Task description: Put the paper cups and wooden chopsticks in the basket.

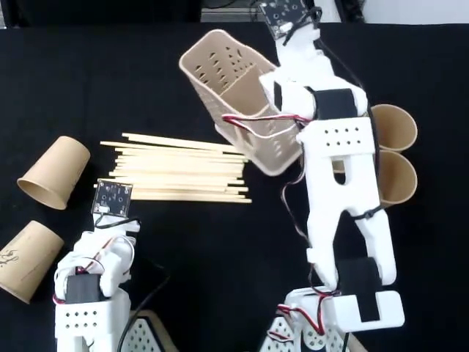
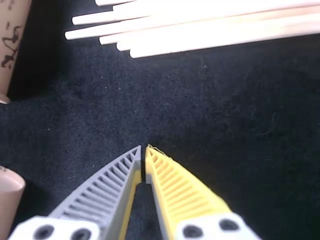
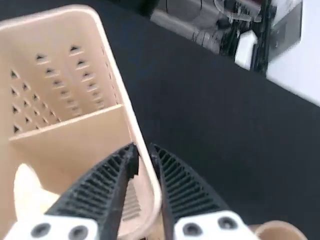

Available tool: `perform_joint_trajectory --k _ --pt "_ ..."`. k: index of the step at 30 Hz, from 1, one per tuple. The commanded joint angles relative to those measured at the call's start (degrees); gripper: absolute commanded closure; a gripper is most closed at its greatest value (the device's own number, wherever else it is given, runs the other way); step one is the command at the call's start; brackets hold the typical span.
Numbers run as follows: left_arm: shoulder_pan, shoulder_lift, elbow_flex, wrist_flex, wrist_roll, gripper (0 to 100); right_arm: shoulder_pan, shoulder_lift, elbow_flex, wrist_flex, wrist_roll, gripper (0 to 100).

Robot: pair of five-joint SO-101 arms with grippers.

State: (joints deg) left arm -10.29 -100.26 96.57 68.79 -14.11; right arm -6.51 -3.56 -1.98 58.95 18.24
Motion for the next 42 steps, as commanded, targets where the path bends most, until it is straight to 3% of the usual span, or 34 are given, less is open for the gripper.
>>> perform_joint_trajectory --k 1,15,31,42 --pt "-0.04 0.00 1.01 0.26 -0.09 97 0.44 2.33 3.21 -1.14 -0.09 98.7" --pt "-0.04 0.00 1.01 0.26 -0.09 97 -3.16 6.29 2.42 -16.62 13.10 98.7" --pt "-0.04 0.00 1.01 0.26 -0.09 97 -3.34 15.69 -10.24 -11.25 20.48 98.6" --pt "-0.04 0.00 1.01 0.26 -0.09 97 -2.20 14.90 -10.42 -1.85 18.20 98.6"
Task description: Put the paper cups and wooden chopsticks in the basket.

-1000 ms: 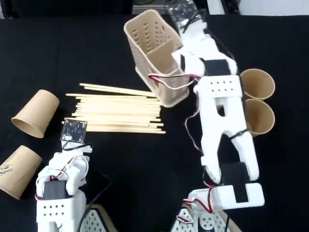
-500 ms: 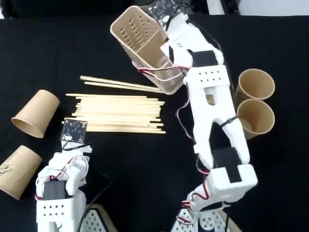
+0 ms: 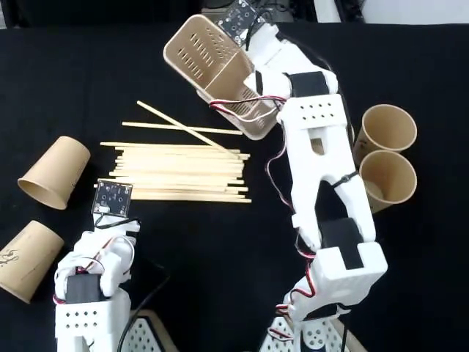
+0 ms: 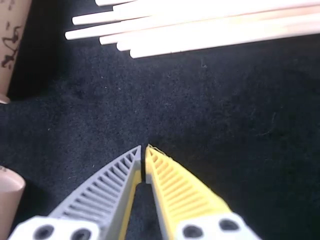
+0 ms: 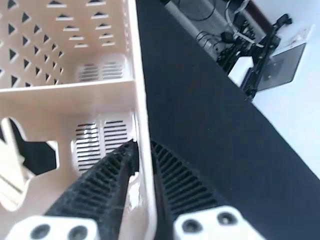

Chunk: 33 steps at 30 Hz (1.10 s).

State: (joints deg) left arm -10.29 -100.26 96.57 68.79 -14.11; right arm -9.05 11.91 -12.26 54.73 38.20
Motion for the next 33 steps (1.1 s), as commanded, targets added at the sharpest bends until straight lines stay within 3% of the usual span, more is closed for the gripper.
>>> perform_joint_trajectory --k 1,12,33 --pt "-0.04 0.00 1.01 0.26 -0.09 97 1.05 -0.92 -0.22 2.55 -3.08 98.6" --pt "-0.04 0.00 1.01 0.26 -0.09 97 -0.62 -1.10 -8.75 16.26 -11.43 98.6" --pt "-0.04 0.00 1.01 0.26 -0.09 97 -7.82 -1.63 -15.43 32.09 2.29 98.6"
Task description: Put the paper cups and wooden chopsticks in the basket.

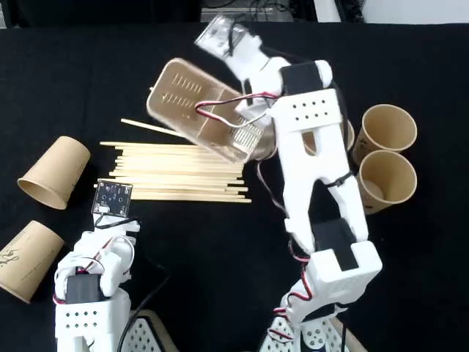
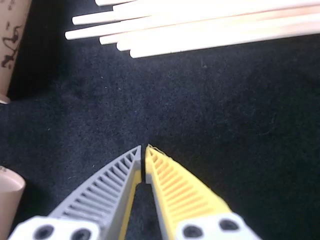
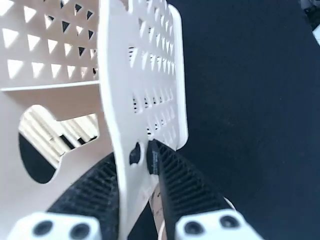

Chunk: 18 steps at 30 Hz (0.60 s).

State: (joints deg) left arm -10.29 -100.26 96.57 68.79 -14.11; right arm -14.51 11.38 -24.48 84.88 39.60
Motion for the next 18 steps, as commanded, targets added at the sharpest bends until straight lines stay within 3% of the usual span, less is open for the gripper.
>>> perform_joint_trajectory --k 1,18 --pt "-0.04 0.00 1.01 0.26 -0.09 97 -2.90 -1.19 -3.38 2.20 0.70 98.6" --pt "-0.04 0.00 1.01 0.26 -0.09 97 -10.55 -2.33 -8.66 15.82 0.88 98.6"
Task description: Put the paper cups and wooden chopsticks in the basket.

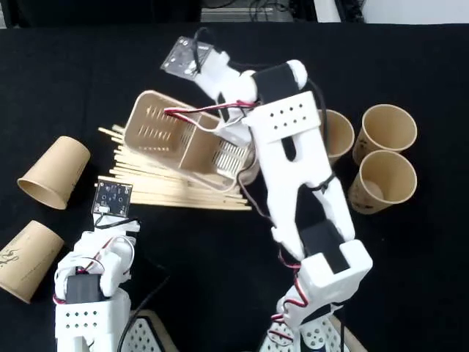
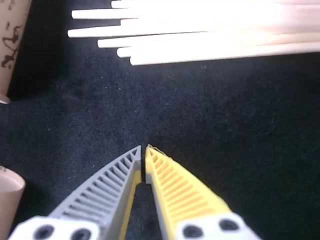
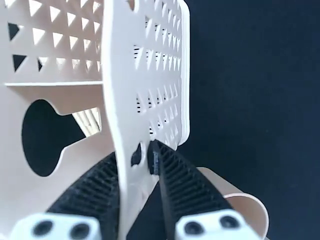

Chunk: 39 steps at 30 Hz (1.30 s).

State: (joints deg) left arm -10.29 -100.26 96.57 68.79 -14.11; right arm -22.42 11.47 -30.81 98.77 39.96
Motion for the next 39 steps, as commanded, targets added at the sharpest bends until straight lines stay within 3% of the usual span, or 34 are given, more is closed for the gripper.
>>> perform_joint_trajectory --k 1,6,21,28,39 --pt "-0.04 0.00 1.01 0.26 -0.09 97 -3.25 -3.30 -1.80 1.93 0.53 98.6" --pt "-0.04 0.00 1.01 0.26 -0.09 97 -6.68 -9.36 3.38 1.32 1.32 98.6" --pt "-0.04 0.00 1.01 0.26 -0.09 97 9.05 -9.54 0.57 -7.91 -7.47 98.6" --pt "-0.04 0.00 1.01 0.26 -0.09 97 11.60 -2.68 0.22 -7.82 -14.77 98.6" --pt "-0.04 0.00 1.01 0.26 -0.09 97 12.48 -0.92 0.40 -2.90 -15.30 98.3"
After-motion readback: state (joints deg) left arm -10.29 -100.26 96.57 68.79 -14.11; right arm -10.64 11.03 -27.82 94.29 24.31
